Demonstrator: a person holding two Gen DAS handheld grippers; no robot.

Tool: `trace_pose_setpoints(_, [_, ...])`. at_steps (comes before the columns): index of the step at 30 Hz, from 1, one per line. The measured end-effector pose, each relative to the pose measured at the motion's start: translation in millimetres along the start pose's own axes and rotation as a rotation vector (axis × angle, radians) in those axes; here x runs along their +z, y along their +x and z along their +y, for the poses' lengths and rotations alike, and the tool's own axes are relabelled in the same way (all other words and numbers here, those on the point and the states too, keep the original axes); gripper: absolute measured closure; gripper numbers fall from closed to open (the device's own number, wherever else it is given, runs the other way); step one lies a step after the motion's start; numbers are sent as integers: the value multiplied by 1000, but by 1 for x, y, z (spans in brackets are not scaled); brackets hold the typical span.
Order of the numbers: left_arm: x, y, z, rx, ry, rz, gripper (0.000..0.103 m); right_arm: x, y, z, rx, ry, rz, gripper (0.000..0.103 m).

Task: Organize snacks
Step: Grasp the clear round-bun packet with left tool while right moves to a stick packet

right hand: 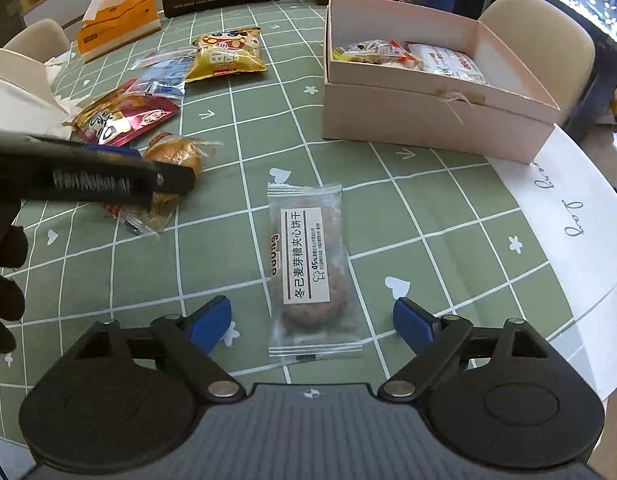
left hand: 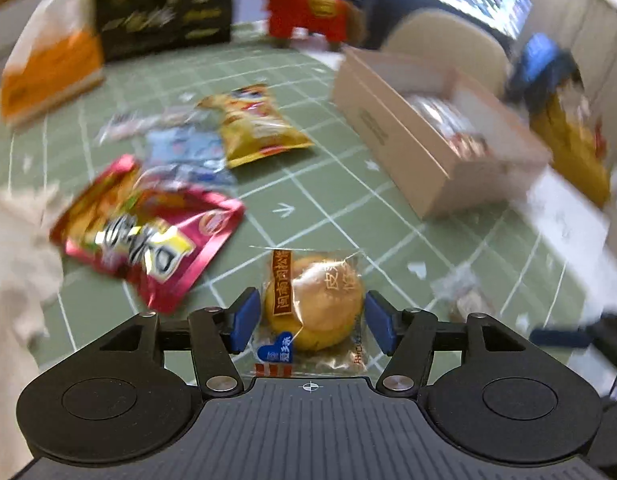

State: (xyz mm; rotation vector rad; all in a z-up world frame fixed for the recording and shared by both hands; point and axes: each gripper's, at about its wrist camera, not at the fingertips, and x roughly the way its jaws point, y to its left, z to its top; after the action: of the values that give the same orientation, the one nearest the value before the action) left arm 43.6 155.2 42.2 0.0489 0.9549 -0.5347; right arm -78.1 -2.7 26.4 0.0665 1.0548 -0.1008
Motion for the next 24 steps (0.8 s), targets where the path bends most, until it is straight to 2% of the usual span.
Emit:
trace_pose_setpoints(4, [-3,-13,19,-39,-85,-21,44,24,-23,4,27,-79,-83,15])
trace_pose_setpoints(7, [-14,-28,32,-69,-169,-21,44,70,-43,13,54,-146,-179,15])
trace_pose_setpoints(10, [-26,-44,40,-83,-260,-24,45,125,-43,29,104,-176,-206,10])
trace_pose_setpoints(13, [-36,-61,40,-97,-294,-42,46,185,-19,54,214,-192,-181,9])
trace_pose_setpoints(15, [-43,-71,36,-91,-297,-46,46,214,3,79,242,-267,-171,9])
trace_pose_setpoints(17, [-49,-78,32,-82,-302,-40,46,239,36,109,209,-387,-155,9])
trace_pose_setpoints(20, [-61,-83,26,-71,-315,-15,47,262,87,141,151,-501,-110,9])
trace_pose_setpoints(24, [-70,-87,28,-67,-345,-2,47,272,143,165,65,-616,-41,9])
